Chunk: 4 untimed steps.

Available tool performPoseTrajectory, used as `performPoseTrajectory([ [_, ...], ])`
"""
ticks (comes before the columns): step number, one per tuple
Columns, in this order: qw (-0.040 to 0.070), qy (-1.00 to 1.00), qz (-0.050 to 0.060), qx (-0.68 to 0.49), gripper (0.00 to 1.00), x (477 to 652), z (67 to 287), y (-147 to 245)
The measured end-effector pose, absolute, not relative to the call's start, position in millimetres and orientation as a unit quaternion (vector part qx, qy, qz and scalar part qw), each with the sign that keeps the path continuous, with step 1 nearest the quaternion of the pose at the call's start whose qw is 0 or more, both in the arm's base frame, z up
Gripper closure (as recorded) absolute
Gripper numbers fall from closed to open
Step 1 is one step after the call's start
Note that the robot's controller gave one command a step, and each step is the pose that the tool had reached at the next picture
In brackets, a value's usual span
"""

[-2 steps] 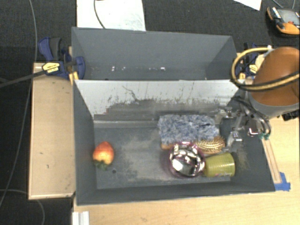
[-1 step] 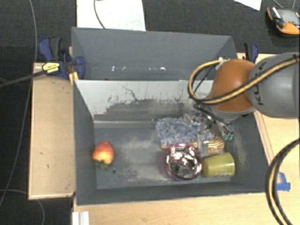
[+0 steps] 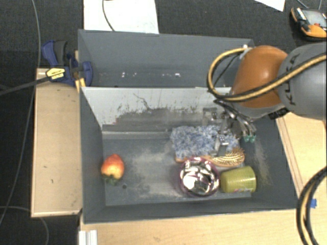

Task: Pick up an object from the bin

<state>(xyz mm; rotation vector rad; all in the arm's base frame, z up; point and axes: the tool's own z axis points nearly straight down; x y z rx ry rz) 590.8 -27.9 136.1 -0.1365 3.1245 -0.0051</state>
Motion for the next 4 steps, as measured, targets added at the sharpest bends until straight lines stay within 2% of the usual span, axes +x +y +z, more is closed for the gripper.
performPoseTrajectory([
  [1,0.007,0.994,0.000,-0.105,0.00,588.8,76.3,-44.5],
  [2,0.008,1.000,-0.001,-0.030,0.00,592.3,71.9,-36.1],
  [3,0.009,0.995,0.000,-0.101,1.00,590.5,77.6,-43.5],
  [4,0.009,0.995,0.000,-0.102,1.00,590.5,77.6,-43.4],
])
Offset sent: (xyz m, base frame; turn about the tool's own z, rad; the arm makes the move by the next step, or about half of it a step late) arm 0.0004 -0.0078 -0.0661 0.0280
